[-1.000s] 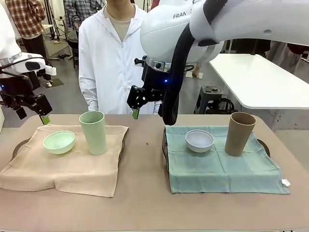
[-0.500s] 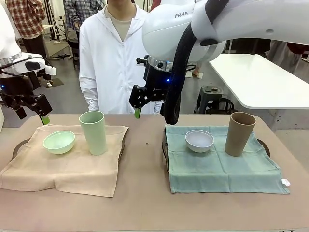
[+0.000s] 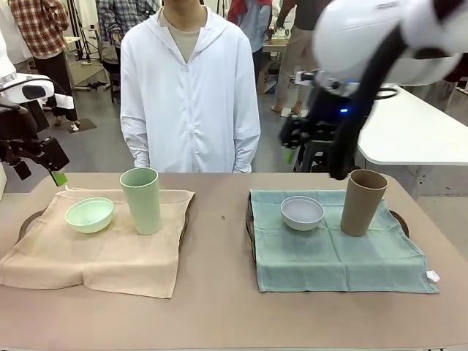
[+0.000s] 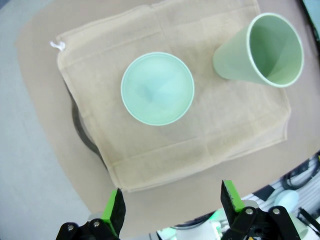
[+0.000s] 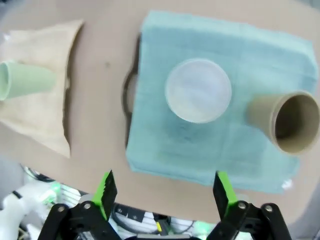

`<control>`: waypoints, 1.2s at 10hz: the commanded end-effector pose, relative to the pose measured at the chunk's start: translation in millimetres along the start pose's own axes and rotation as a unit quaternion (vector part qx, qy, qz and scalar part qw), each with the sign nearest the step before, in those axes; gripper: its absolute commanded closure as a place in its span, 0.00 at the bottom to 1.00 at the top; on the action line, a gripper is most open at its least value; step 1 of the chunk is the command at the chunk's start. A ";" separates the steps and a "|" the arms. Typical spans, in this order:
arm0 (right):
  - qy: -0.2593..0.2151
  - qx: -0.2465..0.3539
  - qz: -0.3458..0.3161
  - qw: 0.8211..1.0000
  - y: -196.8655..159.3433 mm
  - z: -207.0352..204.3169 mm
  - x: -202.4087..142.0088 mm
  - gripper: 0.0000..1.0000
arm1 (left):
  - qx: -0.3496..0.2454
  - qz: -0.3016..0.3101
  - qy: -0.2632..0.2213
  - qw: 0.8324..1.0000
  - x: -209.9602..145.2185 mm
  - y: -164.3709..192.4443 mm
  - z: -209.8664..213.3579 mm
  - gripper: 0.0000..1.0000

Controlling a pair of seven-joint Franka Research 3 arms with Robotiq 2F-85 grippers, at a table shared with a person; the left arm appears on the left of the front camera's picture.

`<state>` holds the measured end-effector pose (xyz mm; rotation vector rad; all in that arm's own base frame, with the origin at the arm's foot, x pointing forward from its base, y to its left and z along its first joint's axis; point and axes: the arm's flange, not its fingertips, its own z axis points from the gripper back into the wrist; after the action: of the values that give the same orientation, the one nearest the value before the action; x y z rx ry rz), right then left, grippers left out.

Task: Set up a tray with a mat and arrange the tableware.
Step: Place the Picnic Bowl and Reusable plastic cup back onto the Handle tray in front of the human's position.

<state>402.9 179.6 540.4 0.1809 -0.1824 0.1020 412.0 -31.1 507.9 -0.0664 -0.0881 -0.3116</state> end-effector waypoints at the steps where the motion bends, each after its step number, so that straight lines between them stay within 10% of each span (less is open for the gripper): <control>1: -0.004 0.021 -0.017 1.000 -32.6 14.1 -31.0 0.00 | -0.028 -0.008 -0.006 1.000 -14.9 10.8 12.9 0.00; 8: -0.016 0.017 -0.037 0.999 -55.5 28.2 -38.8 0.00 | -0.036 0.024 -0.022 0.999 -22.2 26.9 25.5 0.00; 12: 0.010 0.167 -0.121 0.978 -180.0 30.1 -37.4 0.00 | -0.181 0.052 0.011 0.982 -33.0 100.2 39.3 0.00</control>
<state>383.7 18.5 539.0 0.4236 -0.1614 -0.0922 397.6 58.3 531.9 -0.3156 -0.0655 -0.2138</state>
